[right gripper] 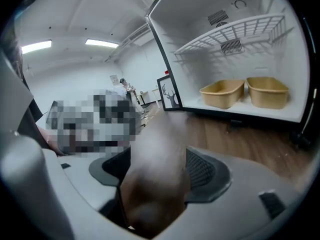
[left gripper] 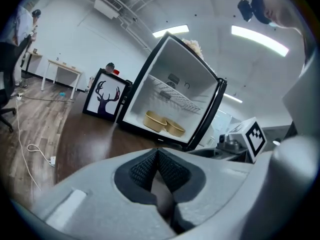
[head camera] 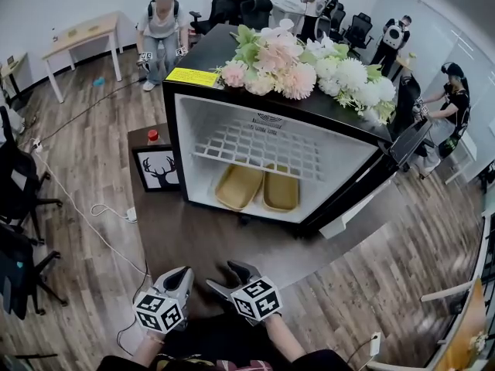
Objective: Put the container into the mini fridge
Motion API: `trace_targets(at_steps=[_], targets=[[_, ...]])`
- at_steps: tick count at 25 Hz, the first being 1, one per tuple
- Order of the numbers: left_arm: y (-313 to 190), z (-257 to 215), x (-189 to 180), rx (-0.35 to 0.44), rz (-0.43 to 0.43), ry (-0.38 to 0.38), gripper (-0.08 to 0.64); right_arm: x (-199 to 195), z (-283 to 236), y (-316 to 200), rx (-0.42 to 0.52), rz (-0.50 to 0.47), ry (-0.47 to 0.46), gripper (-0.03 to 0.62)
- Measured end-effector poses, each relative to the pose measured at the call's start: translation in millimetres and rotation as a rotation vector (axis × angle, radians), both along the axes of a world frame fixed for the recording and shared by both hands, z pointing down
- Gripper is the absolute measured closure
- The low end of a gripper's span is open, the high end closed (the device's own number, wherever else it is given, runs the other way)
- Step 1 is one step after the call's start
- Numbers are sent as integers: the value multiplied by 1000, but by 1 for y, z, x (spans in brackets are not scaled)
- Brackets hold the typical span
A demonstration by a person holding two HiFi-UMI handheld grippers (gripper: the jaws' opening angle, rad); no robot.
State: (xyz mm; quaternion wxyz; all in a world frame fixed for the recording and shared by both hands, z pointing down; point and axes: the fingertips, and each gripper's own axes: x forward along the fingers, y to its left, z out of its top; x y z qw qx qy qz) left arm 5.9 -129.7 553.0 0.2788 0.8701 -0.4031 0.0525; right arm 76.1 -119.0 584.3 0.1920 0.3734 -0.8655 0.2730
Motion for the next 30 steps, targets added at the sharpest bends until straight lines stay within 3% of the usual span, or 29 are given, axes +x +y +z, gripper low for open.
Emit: trace_targets(at_steps=[4, 8, 13, 17, 25, 30], targets=[[3, -11, 13, -4, 34, 98, 552, 0, 15, 14, -49, -8, -4, 264], [4, -12, 21, 0, 57, 83, 552, 14, 20, 11, -53, 103, -35, 397], [2, -9, 19, -11, 36, 64, 552, 31, 21, 6, -36, 191, -11, 476], [2, -7, 19, -15, 29, 49, 552, 44, 19, 1, -21, 288, -26, 583], [5, -5, 23, -14, 53, 30, 552, 58, 17, -2, 24, 415, -12, 584], [5, -6, 24, -7, 58, 24, 552, 61, 20, -2, 13, 426, 2, 586]])
